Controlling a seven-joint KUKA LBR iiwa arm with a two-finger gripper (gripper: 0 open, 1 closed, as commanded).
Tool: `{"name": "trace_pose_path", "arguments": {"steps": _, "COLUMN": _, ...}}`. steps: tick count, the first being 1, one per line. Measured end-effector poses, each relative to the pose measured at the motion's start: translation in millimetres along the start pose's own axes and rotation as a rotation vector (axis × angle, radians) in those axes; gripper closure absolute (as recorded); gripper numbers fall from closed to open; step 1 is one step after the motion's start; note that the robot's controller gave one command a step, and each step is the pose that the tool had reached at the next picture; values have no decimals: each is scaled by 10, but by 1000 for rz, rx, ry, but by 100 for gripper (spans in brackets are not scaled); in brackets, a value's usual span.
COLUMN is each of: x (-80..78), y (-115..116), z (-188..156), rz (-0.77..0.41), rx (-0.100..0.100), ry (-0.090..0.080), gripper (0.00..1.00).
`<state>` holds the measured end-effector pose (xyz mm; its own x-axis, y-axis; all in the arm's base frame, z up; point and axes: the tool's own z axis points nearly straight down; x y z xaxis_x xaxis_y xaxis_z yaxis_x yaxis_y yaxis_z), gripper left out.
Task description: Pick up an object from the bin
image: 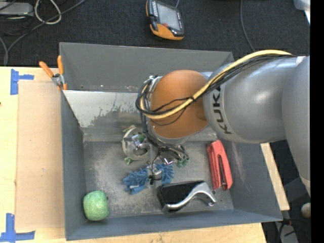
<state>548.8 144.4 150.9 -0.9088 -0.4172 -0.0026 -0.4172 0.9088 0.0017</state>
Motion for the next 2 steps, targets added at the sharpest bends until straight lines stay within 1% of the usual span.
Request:
{"name": "trace_pose_path", "arguments": {"steps": 1, "x": 173, "y": -430, "z": 427, "rz": -46, "rx": -1, "ry": 8, "gripper": 0}}
{"name": "trace_pose_path", "arguments": {"steps": 2, "x": 89, "y": -472, "z": 773, "rz": -78, "rx": -1, "ry": -13, "gripper": 0}}
